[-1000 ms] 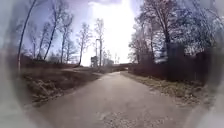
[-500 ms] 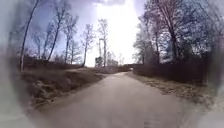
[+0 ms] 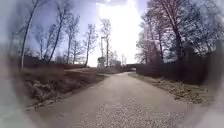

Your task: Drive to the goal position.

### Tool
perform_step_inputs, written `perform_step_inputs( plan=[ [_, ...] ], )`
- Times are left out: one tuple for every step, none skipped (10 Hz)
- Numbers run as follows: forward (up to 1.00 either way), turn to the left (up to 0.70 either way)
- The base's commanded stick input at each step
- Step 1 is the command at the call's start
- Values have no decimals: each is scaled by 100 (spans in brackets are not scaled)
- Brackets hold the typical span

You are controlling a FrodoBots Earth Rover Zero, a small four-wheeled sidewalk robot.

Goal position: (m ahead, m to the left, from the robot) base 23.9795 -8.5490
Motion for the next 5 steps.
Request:
perform_step_inputs(
  plan=[
    [100,0],
    [100,0],
    [100,0],
    [100,0],
    [100,0]
  ],
)
